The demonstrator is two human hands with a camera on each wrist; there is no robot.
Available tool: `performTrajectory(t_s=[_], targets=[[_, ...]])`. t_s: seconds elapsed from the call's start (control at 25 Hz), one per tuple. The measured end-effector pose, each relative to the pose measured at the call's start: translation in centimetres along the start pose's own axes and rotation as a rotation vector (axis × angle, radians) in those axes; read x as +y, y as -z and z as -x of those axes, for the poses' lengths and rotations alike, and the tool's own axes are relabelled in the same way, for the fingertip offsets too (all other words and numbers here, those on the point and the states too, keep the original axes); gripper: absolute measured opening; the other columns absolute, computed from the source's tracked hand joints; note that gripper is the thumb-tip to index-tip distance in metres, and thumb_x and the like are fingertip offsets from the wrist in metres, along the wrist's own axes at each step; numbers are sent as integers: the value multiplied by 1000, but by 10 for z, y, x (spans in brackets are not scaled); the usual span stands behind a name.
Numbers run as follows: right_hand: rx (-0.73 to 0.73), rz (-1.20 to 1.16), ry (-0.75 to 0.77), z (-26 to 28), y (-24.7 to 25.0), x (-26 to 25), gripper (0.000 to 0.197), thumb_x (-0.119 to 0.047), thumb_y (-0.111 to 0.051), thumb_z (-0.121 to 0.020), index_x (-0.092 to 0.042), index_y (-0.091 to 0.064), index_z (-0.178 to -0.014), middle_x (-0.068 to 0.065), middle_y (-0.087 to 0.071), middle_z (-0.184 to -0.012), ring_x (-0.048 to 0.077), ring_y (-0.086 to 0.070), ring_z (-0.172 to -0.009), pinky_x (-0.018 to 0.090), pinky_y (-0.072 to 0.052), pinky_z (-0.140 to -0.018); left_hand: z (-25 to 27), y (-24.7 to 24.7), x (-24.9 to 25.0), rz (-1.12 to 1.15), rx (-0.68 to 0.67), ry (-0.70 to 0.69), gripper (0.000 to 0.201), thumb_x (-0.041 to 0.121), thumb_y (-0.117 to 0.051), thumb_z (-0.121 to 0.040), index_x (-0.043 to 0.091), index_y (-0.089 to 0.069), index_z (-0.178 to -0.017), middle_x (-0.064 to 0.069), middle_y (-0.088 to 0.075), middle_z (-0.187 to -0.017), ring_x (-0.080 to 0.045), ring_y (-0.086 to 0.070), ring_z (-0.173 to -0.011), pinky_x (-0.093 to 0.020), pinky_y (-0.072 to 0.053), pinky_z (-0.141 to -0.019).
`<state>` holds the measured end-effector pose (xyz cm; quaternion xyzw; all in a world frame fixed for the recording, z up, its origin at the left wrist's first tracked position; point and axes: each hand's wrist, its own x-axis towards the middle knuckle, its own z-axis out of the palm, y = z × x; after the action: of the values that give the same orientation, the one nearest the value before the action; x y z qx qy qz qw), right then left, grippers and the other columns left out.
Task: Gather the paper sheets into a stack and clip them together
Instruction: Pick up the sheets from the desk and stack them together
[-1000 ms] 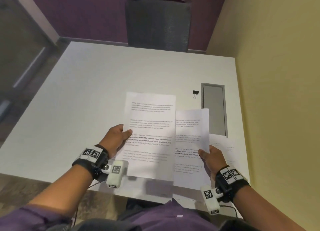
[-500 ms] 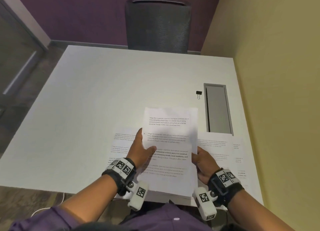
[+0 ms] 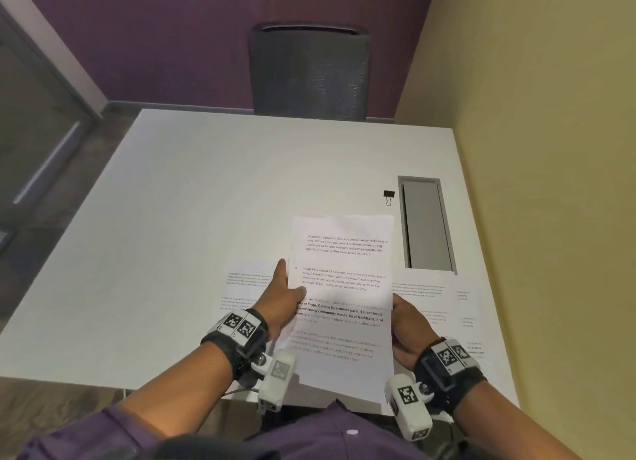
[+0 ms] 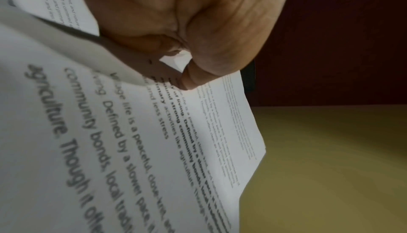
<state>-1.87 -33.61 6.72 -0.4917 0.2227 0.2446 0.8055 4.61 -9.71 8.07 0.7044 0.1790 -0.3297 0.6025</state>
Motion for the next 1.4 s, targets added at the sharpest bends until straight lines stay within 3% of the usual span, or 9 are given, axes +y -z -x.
performTrajectory(t_s=[0.16, 0.36, 0.6, 0.8, 0.92, 1.0, 1.12, 1.24, 1.4], targets=[[-44, 31, 27, 5, 11, -9, 50, 5, -69, -81, -7, -62, -129, 29, -63, -129, 51, -58, -119, 66, -43, -104, 1, -9, 1, 79, 59, 59, 52, 0, -50, -100, 20, -40, -148, 1, -62, -135, -19, -63, -116, -36, -53, -95], [-95, -18, 13, 15, 28, -10, 57, 16, -62, -77, -7, -62, -130, 28, -65, -127, 48, -62, -114, 56, -55, -92, 11, -27, -6, 156, 134, 69, 36, -7, -43, -100, 15, -59, -124, -10, -70, -124, -28, -67, -113, -47, -49, -106], [-105, -15, -23, 21, 36, -16, 52, 15, -62, -78, -5, -63, -127, 27, -67, -124, 45, -65, -112, 59, -50, -98, 29, -39, -11, 210, 149, 68, 36, -7, -40, -100, 10, -60, -123, -11, -71, -123, -30, -67, -115, -50, -48, -106], [-167, -219, -100, 23, 29, -19, 48, -14, -67, -91, -3, -56, -136, 26, -60, -135, 44, -56, -126, 62, -39, -110, 43, -34, -2, 317, 240, 37, 34, -6, -38, -101, 6, -60, -124, -14, -74, -115, -34, -70, -108, -54, -54, -97], [-191, -330, -159, 25, 28, -18, 67, -35, -89, -70, -5, -66, -125, 22, -61, -136, 39, -55, -129, 60, -36, -113, 54, -28, 6, 398, 353, -3, 33, -4, -36, -102, 7, -59, -123, -13, -74, -115, -34, -69, -108, -49, -56, -93], [-250, -372, -159, 29, 25, -17, 66, -31, -95, -58, -6, -72, -114, 21, -64, -132, 38, -61, -122, 57, -47, -103, 61, -24, 9, 490, 423, -35, 33, -4, -35, -102, 7, -58, -123, -11, -72, -117, -33, -68, -110, -43, -57, -88], [-264, -456, -119, 33, 10, -16, 76, -15, -94, -59, -2, -64, -128, 22, -66, -128, 37, -67, -113, 52, -59, -82, 66, -18, 17, 673, 482, -98, 33, -6, -35, -102, 6, -58, -122, -11, -71, -118, -28, -67, -109, -33, -57, -79], [-207, -477, -53, 31, -19, -9, 50, -4, -68, -82, 2, -60, -131, 24, -66, -126, 37, -69, -108, 55, -58, -87, 65, -10, 24, 782, 477, -157, 31, -7, -35, -102, 9, -59, -114, -9, -72, -116, -22, -68, -103, -26, -56, -71], [-101, -380, 6, 19, -68, 5, 52, 5, -60, -85, -7, -56, -136, 17, -65, -133, 39, -61, -123, 66, -43, -103, 64, 8, 25, 889, 416, -237, 29, -9, -37, -100, 8, -60, -104, -11, -71, -108, -22, -69, -95, -33, -60, -75]])
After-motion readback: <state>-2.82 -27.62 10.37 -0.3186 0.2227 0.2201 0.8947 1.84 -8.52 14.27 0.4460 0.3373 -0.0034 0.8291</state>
